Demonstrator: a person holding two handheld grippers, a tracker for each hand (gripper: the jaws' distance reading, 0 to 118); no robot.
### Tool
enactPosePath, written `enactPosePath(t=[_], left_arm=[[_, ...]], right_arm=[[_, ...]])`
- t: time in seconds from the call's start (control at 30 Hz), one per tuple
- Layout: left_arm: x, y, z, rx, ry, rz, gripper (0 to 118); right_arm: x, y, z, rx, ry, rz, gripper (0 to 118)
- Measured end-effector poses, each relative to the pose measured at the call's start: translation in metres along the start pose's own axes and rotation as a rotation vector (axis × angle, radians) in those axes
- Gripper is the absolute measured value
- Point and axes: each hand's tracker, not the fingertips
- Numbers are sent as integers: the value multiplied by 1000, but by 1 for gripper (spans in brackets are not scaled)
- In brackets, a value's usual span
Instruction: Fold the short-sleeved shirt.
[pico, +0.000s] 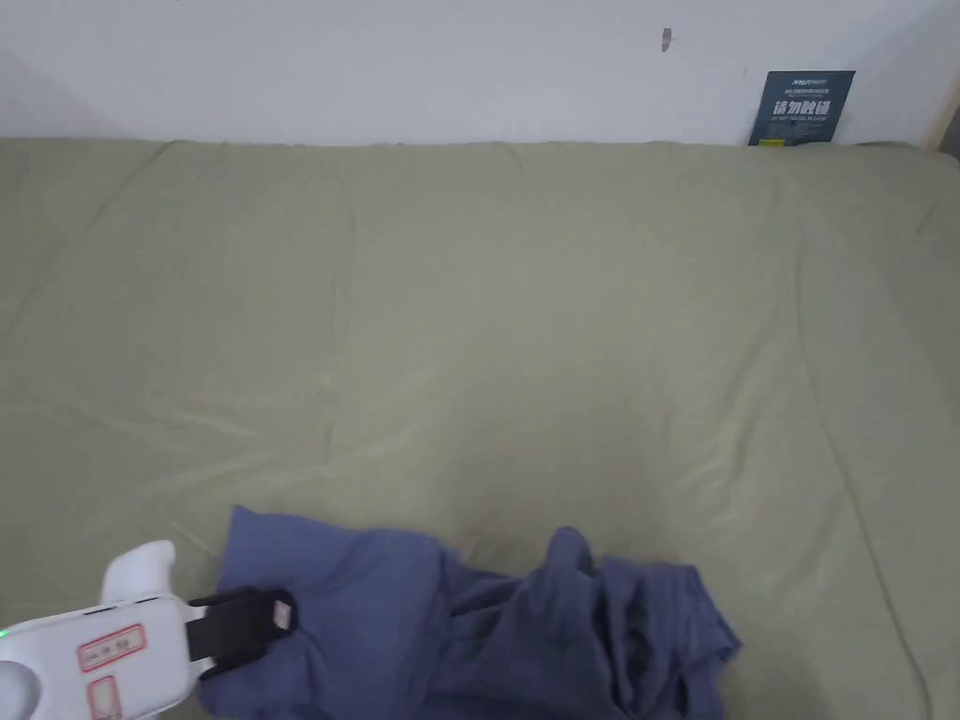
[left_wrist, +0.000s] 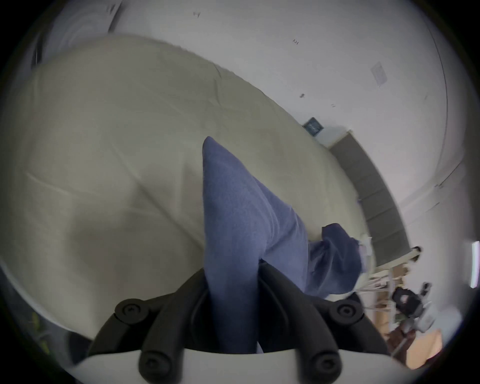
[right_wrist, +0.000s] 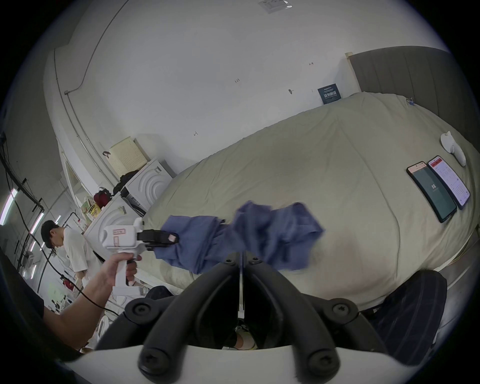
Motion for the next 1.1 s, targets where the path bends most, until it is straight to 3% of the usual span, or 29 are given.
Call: enactPosePath(t=[0.13, 0.27, 0.4, 0.57, 0.6, 0.63, 0.7, 0.8, 0.9, 1.0, 1.07, 1.1], left_arm=[[25, 8, 20, 42, 83, -49, 11], [99, 2, 9, 41, -41, -201, 11], [175, -23, -44, -39, -59, -336, 11], [221, -60, -120, -150, -55, -332, 12], [220, -63, -126, -148, -41, -321, 23], [218, -65, -129, -142, -37, -322, 44], [209, -59, -120, -156, -158, -246, 105], [212, -47, -73, -162, -304, -235, 111], [202, -29, -16, 24, -482, -239, 111], [174, -15, -2, 146, -325, -214, 111], [149, -12, -16, 143, -122, -138, 110], [137, -13, -30, 94, -130, -99, 104]], right_arm=[[-4, -1, -4, -3, 24, 6, 3], [-11, -3, -4, 0, 42, 22, 3], [-11, -6, 5, 19, 44, 20, 3], [-2, -15, 22, 42, 19, 9, 3], [0, -16, 25, 50, 15, -2, 3], [1, -16, 27, 51, 7, -5, 3], [3, -17, 31, 54, -12, 7, 3], [7, -17, 30, 53, -18, 14, 3], [10, -15, 28, 55, -14, -2, 3], [10, -16, 26, 61, -10, -15, 3], [11, -17, 25, 62, -7, -22, 3], [10, -18, 25, 59, -8, -22, 3]])
